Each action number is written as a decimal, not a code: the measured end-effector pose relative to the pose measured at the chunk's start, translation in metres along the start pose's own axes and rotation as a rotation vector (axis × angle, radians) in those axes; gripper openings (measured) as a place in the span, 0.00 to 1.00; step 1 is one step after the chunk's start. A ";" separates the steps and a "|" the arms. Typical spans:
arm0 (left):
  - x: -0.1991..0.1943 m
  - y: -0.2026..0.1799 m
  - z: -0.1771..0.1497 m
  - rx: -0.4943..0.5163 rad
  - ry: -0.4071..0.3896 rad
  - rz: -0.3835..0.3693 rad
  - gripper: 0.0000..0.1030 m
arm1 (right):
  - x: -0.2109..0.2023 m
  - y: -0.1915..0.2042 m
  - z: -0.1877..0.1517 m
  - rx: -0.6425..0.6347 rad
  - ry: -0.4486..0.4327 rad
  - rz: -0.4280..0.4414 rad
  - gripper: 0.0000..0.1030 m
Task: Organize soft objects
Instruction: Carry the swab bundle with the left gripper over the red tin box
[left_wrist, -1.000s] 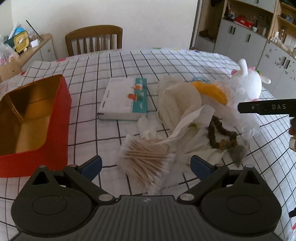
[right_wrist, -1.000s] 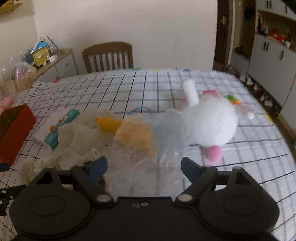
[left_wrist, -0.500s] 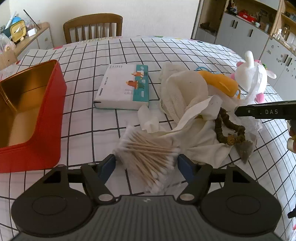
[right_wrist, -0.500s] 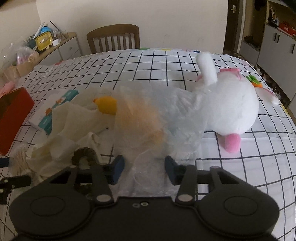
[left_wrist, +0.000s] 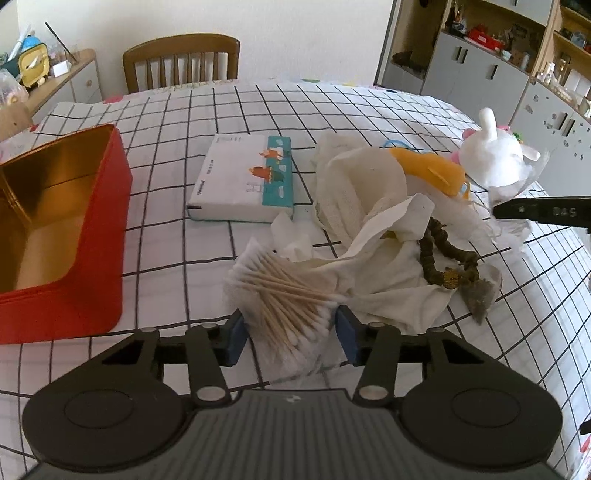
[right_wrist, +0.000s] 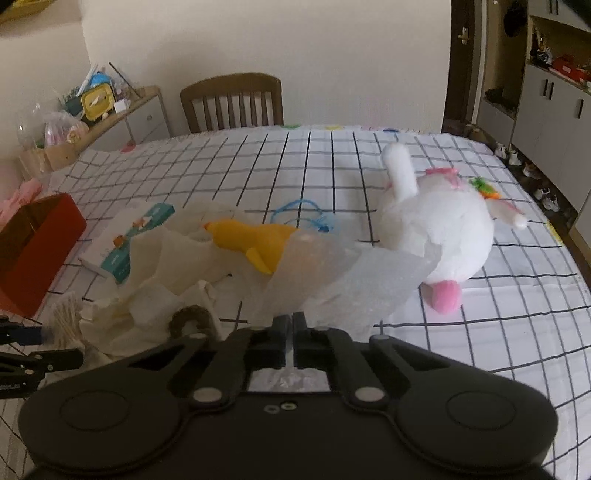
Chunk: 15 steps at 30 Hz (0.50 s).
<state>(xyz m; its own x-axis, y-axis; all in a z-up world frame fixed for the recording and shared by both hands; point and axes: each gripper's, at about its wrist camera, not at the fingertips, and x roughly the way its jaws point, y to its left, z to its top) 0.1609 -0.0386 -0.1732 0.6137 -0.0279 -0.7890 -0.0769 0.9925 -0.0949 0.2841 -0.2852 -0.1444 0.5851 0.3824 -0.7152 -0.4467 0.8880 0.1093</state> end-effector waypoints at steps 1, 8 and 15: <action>-0.002 0.001 0.000 -0.003 -0.003 0.000 0.48 | -0.004 0.000 0.000 0.000 -0.005 0.004 0.03; -0.025 0.007 0.003 -0.015 -0.042 -0.016 0.48 | -0.038 0.011 0.008 -0.028 -0.045 0.043 0.03; -0.051 0.013 0.011 -0.007 -0.072 -0.037 0.48 | -0.064 0.047 0.021 -0.137 -0.067 0.129 0.03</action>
<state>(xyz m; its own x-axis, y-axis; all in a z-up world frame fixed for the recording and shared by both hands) 0.1371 -0.0225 -0.1271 0.6714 -0.0554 -0.7390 -0.0584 0.9901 -0.1273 0.2397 -0.2625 -0.0796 0.5590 0.5112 -0.6529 -0.6061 0.7892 0.0990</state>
